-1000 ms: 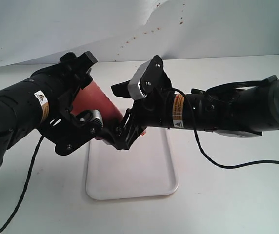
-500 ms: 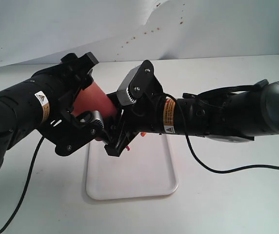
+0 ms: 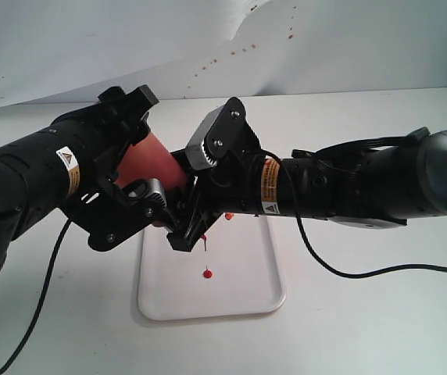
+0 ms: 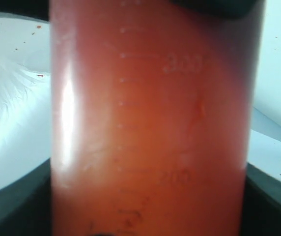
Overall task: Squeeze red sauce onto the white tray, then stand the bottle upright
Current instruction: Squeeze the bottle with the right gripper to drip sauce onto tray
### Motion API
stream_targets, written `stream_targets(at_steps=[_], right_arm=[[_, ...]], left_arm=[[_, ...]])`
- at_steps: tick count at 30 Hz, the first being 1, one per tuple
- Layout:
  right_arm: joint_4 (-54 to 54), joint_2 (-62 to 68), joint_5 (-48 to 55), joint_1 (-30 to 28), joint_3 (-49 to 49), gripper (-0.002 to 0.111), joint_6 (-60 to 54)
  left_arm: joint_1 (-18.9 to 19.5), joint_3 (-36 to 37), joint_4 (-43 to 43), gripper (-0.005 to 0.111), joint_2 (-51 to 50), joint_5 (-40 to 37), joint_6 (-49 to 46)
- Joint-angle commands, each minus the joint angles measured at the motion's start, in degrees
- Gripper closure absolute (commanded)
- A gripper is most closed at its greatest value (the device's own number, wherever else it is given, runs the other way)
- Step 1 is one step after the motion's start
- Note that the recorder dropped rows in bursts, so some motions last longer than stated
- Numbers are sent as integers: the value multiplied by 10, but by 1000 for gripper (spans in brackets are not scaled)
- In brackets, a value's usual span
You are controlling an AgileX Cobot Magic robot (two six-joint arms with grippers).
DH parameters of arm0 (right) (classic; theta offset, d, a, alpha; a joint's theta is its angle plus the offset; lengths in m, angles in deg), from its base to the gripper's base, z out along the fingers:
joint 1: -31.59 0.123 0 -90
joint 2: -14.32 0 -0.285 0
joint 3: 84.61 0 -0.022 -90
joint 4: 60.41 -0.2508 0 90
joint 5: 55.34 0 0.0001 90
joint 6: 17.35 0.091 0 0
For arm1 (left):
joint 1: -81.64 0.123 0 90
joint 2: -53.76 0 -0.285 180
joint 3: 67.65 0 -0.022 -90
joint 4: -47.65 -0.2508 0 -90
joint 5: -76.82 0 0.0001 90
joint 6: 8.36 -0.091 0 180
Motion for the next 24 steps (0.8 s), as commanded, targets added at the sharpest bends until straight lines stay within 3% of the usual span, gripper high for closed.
stream_targets(at_steps=[1, 6, 9, 17, 24], right_arm=[[5, 0, 17, 2, -3, 108, -2], [5, 0, 17, 2, -3, 108, -2], [5, 0, 17, 2, -3, 96, -2], [5, 0, 14, 2, -3, 7, -2], [3, 0, 14, 2, -3, 7, -2]], left_arm=[[-2, -8, -10, 107, 5, -11, 8], [-2, -8, -10, 107, 5, -11, 8], [-2, -8, -10, 107, 5, -11, 8], [-2, -8, -10, 107, 5, -11, 8], [-2, -8, -10, 107, 5, -11, 8]])
